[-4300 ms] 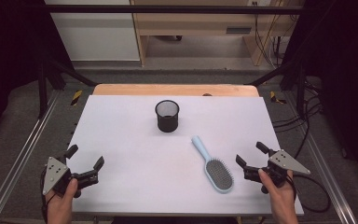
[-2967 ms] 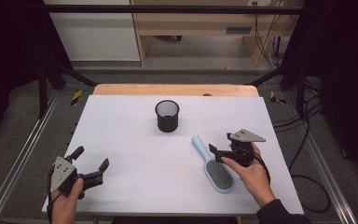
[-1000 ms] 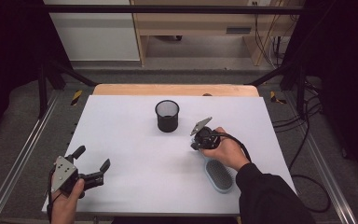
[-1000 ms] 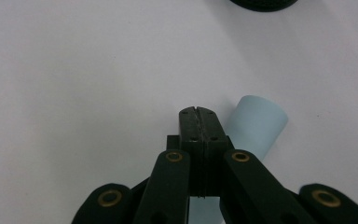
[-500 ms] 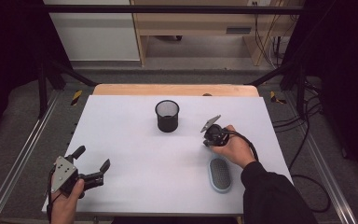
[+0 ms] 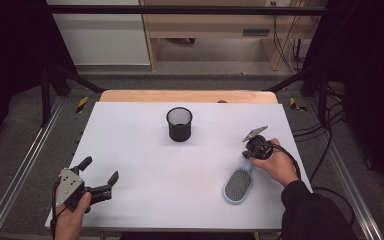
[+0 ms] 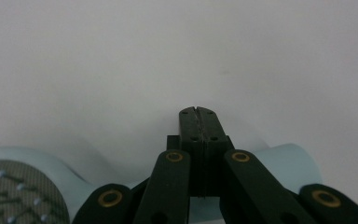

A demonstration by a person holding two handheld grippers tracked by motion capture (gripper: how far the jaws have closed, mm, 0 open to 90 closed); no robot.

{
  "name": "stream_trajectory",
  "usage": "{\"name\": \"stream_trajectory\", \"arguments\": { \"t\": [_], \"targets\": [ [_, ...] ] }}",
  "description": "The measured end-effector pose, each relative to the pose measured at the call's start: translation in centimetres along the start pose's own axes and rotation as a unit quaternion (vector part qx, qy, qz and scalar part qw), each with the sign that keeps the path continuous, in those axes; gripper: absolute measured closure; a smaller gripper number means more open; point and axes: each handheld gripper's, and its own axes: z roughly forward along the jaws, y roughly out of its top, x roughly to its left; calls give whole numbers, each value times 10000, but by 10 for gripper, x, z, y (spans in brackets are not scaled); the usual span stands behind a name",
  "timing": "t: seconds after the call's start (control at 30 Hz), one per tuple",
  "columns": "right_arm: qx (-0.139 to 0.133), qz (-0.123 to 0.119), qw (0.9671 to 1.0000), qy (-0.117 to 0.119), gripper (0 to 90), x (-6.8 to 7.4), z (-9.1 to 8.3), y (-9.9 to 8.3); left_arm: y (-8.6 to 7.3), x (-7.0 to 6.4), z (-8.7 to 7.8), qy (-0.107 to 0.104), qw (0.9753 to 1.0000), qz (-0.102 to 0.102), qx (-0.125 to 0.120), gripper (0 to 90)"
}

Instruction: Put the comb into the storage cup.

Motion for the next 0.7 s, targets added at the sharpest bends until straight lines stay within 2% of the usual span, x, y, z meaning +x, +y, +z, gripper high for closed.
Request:
{"name": "stream_trajectory", "arguments": {
  "t": [0.37, 0.7],
  "targets": [
    [-31, 338, 9994, 27, 900, -9, -18, -30, -1, 0, 0, 10, 10000, 13, 26, 13],
    [11, 507, 9986, 137, 900, -2, -37, -61, -1, 0, 0, 23, 10000, 7, 49, 13]
  ]
}}
